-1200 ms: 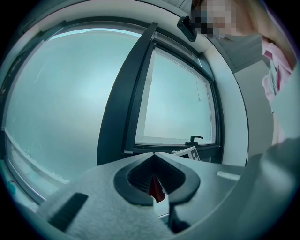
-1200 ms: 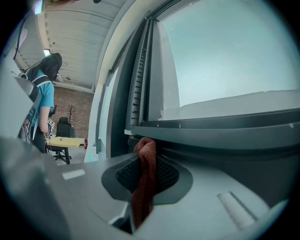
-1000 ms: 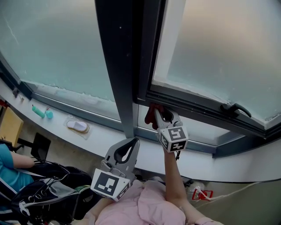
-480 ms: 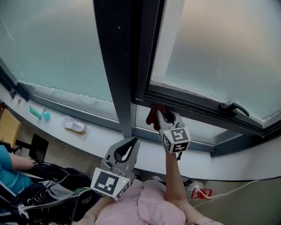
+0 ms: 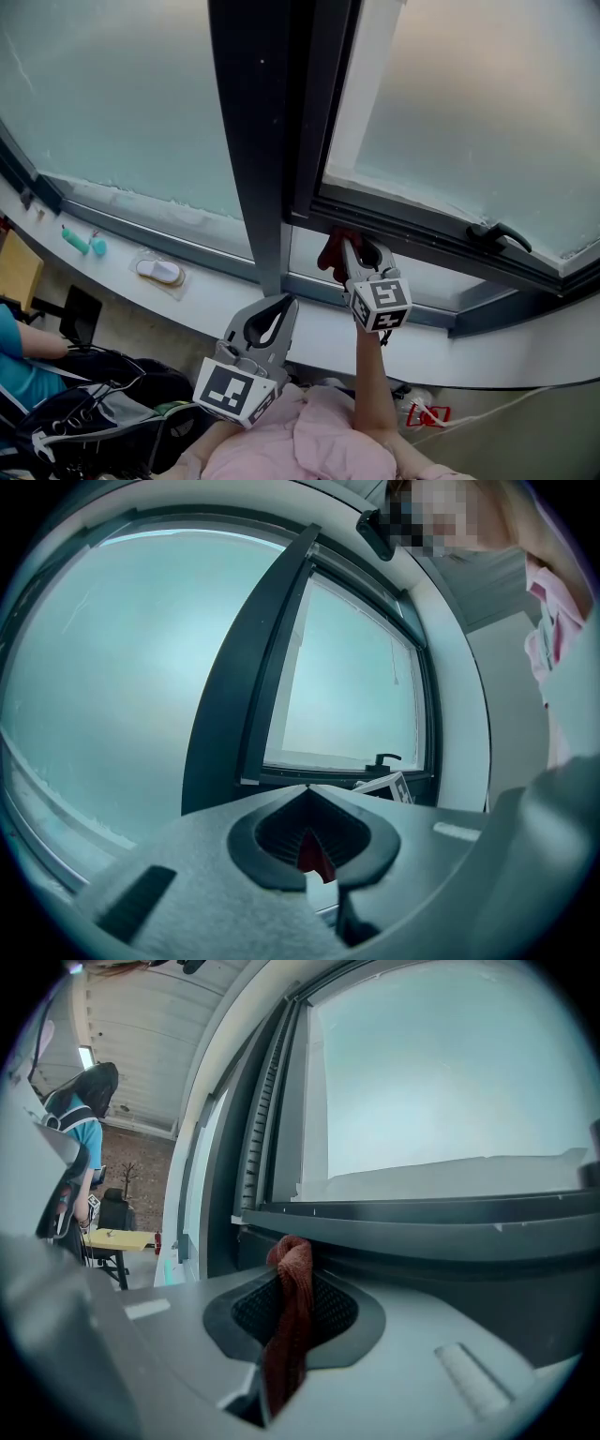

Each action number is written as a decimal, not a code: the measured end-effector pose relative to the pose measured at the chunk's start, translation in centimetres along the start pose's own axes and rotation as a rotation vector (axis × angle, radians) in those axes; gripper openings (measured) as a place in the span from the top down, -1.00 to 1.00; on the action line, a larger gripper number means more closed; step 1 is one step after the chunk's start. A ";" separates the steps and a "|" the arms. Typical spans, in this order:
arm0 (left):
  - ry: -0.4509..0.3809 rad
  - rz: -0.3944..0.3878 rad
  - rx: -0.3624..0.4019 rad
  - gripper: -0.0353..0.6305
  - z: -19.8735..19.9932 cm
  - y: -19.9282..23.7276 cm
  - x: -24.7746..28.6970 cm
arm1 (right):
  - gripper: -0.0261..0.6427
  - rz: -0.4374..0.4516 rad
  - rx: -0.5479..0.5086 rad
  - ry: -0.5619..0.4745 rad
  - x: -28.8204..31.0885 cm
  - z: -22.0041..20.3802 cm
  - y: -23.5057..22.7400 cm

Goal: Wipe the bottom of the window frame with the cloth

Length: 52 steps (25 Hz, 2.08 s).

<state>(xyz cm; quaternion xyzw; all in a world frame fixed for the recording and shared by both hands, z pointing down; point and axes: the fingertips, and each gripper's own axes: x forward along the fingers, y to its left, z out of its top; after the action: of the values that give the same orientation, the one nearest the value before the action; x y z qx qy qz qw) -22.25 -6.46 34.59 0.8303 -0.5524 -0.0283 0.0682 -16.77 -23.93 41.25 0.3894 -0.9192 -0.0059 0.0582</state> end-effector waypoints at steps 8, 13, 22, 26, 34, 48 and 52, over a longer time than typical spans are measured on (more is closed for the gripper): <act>0.000 -0.022 0.001 0.90 0.0 -0.1 0.3 | 0.78 -0.040 0.020 -0.010 -1.1 0.0 -1.4; -0.002 -0.029 0.006 0.90 0.0 -0.4 0.6 | 0.78 -0.052 0.022 -0.017 -1.7 0.0 -1.9; -0.002 -0.050 0.010 0.90 -0.5 -1.5 1.3 | 0.78 -0.091 0.038 -0.030 -3.0 -0.6 -3.8; 0.012 -0.060 0.002 0.90 0.1 -0.9 1.1 | 0.78 -0.112 0.051 -0.015 -3.0 -0.3 -3.9; 0.021 -0.064 -0.008 0.90 0.4 -0.2 1.0 | 0.78 -0.119 0.062 -0.010 -2.9 -0.1 -3.6; 0.023 -0.065 -0.018 0.90 0.4 0.5 1.2 | 0.78 -0.122 0.057 0.009 -2.9 -0.1 -3.6; 0.021 -0.065 -0.017 0.90 0.3 0.4 1.1 | 0.78 -0.118 0.052 0.014 -2.9 -0.2 -3.6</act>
<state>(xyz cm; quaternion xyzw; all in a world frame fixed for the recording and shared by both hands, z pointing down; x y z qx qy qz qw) -22.22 -7.66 34.39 0.8474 -0.5242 -0.0264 0.0800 -12.15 -24.35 40.95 0.4444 -0.8940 0.0171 0.0540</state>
